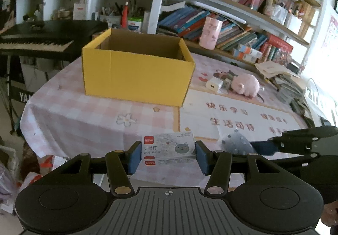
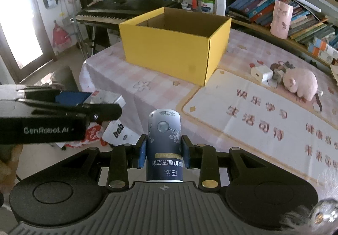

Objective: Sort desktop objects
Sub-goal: 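Carry the stapler box and spray bottle over the yellow box with both tools, then lower both tools into the yellow box and open them to release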

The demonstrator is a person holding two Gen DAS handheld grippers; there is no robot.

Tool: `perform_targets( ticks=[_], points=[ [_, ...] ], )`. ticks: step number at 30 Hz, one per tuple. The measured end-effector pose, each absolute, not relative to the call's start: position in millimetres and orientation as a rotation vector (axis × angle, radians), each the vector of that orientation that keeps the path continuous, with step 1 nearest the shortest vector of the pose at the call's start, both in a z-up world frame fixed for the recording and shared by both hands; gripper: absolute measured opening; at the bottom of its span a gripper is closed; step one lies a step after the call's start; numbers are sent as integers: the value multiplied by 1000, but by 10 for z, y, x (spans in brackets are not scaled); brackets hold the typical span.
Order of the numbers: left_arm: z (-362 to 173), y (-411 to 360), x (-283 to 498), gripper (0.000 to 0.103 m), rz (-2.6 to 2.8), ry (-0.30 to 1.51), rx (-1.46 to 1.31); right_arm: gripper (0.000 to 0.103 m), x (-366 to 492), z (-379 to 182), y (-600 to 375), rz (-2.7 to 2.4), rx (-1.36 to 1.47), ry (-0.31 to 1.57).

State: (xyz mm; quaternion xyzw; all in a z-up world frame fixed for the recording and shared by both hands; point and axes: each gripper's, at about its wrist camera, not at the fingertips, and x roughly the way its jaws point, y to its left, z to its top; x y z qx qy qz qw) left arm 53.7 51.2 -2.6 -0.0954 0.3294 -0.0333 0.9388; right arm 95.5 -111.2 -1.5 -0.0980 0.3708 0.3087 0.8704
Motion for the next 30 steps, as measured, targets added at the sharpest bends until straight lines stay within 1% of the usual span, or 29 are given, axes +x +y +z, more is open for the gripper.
perform_targets(
  ticks=[9, 17, 23, 26, 30],
  points=[
    [133, 635, 1005, 53, -3, 594, -200, 30, 1624, 177, -979, 702, -193, 713],
    [445, 756, 1573, 53, 73, 488, -190, 30, 2339, 567, -896, 760, -152, 584],
    [523, 813, 1971, 53, 125, 455, -163, 30, 2855, 804, -807, 781, -116, 479],
    [534, 832, 2160, 53, 143, 449, -134, 30, 3093, 819, -744, 785, -105, 459],
    [448, 867, 2426, 53, 164, 489, -92, 30, 3328, 677, -602, 805, -147, 484]
  ],
)
